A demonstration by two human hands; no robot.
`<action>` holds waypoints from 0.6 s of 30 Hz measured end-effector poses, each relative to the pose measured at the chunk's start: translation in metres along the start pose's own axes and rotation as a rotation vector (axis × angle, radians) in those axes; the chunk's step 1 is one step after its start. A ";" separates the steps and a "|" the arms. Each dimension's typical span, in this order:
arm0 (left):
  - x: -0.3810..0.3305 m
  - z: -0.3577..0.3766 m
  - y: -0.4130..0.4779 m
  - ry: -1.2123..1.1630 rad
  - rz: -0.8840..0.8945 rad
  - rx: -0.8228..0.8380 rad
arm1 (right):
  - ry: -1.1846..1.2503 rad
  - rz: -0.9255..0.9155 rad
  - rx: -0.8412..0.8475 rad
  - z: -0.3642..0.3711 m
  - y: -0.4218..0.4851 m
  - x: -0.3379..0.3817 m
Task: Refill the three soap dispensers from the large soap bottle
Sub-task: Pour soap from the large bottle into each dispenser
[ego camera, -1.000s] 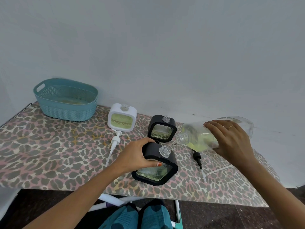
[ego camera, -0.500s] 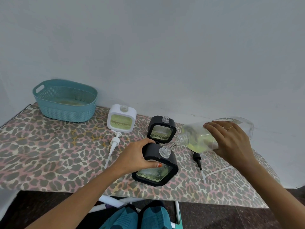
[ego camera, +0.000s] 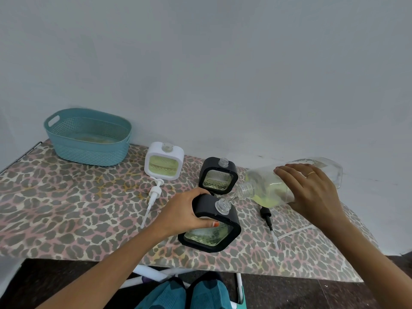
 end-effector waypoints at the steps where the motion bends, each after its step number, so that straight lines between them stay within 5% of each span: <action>1: 0.000 0.000 0.000 -0.001 0.000 -0.002 | -0.002 -0.001 -0.001 0.000 0.000 0.000; 18: 0.002 0.000 0.000 -0.006 0.011 -0.011 | -0.034 -0.024 -0.010 -0.004 0.001 0.000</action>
Point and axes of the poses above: each hand's wrist, its own y-axis towards the middle knuckle, its own z-axis out of the palm, x = y × z, the point moved 9 cm from there along y, towards the middle knuckle, and after that the axes turned 2 degrees about x, right-handed, at the moved point
